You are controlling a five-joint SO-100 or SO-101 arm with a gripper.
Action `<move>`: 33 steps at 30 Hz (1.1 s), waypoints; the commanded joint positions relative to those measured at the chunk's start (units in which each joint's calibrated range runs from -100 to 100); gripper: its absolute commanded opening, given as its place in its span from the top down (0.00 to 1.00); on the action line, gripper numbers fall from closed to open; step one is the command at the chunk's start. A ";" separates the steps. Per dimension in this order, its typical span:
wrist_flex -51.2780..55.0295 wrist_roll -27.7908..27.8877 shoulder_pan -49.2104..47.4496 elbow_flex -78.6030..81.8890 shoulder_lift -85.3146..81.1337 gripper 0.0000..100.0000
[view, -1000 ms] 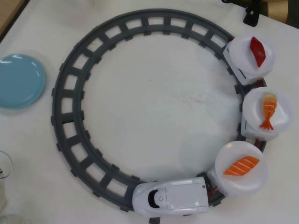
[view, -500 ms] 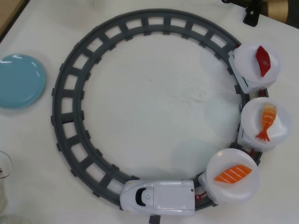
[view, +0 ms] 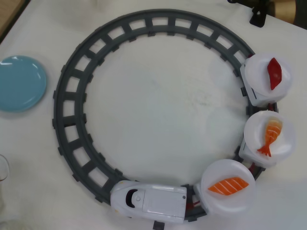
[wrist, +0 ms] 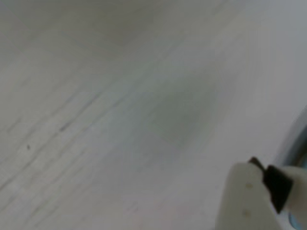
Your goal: Pick up the sushi from the Shinkansen and put it on the blue dish
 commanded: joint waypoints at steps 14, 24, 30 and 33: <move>9.34 0.15 -0.29 -23.82 6.19 0.87; 10.61 0.15 0.59 -44.47 28.42 0.87; 11.89 0.20 7.45 -55.65 40.53 0.85; 15.71 0.25 9.92 -62.23 45.92 0.79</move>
